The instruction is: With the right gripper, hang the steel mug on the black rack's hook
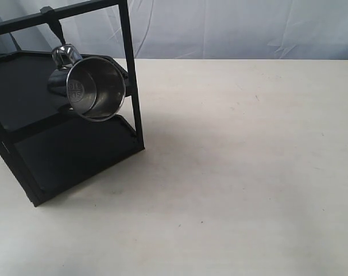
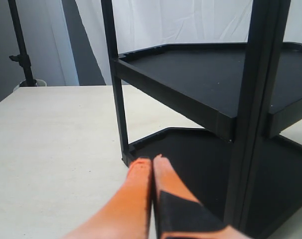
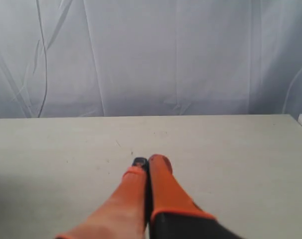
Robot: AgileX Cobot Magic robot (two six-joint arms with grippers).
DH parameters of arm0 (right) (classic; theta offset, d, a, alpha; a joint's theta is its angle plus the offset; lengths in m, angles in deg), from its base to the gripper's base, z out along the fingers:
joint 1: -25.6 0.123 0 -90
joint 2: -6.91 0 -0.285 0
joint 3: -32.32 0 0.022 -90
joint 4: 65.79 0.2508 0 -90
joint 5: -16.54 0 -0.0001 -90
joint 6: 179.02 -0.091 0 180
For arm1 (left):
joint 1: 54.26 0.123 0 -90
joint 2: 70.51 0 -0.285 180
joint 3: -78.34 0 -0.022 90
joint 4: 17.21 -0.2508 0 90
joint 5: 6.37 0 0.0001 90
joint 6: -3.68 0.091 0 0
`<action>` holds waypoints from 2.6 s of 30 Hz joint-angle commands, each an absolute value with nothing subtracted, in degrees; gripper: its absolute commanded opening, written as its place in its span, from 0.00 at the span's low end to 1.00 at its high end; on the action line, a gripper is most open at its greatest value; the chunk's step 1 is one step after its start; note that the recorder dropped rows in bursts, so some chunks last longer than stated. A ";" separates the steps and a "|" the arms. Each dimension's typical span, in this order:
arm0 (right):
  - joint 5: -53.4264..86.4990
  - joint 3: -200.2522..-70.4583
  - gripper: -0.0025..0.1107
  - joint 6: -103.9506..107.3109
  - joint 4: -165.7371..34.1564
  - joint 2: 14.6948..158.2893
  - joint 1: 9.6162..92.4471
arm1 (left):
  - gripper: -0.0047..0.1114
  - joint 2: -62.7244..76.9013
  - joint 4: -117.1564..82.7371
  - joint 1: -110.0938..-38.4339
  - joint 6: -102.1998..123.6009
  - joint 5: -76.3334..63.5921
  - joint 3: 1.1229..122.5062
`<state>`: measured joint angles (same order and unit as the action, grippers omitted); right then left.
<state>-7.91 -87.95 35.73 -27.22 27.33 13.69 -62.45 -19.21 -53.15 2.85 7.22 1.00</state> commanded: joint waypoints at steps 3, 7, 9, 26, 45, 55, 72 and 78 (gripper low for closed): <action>-7.29 -83.62 0.01 18.51 -40.43 25.10 13.11 | 0.05 -62.72 -19.59 -53.22 2.72 6.85 1.12; -7.04 -81.38 0.01 2.97 -53.26 23.78 13.11 | 0.05 -62.72 -19.59 -53.22 2.72 6.85 1.12; -7.04 -79.97 0.01 2.22 -54.83 22.96 13.11 | 0.05 -62.72 -19.59 -53.22 2.72 6.85 1.12; -5.03 -74.79 0.01 2.51 -61.66 19.94 23.44 | 0.05 -62.72 -19.59 -53.22 2.72 6.85 1.12; -1.73 -70.46 0.01 -2.43 -62.80 18.72 27.72 | 0.05 -62.72 -19.59 -53.22 2.72 6.85 1.12; -1.73 -70.46 0.01 -2.43 -62.80 18.72 27.72 | 0.05 -62.72 -19.59 -53.22 2.72 6.85 1.12; -1.76 -70.46 0.01 -2.43 -62.80 18.72 27.72 | 0.05 -62.72 -19.59 -53.22 2.72 6.85 1.12; -1.76 -70.46 0.01 -2.43 -62.80 18.72 27.72 | 0.05 -62.72 -19.59 -53.22 2.72 6.85 1.12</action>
<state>-2.50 -70.72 -2.45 -62.31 19.04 27.52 -62.45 -19.21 -53.15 2.85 7.10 1.00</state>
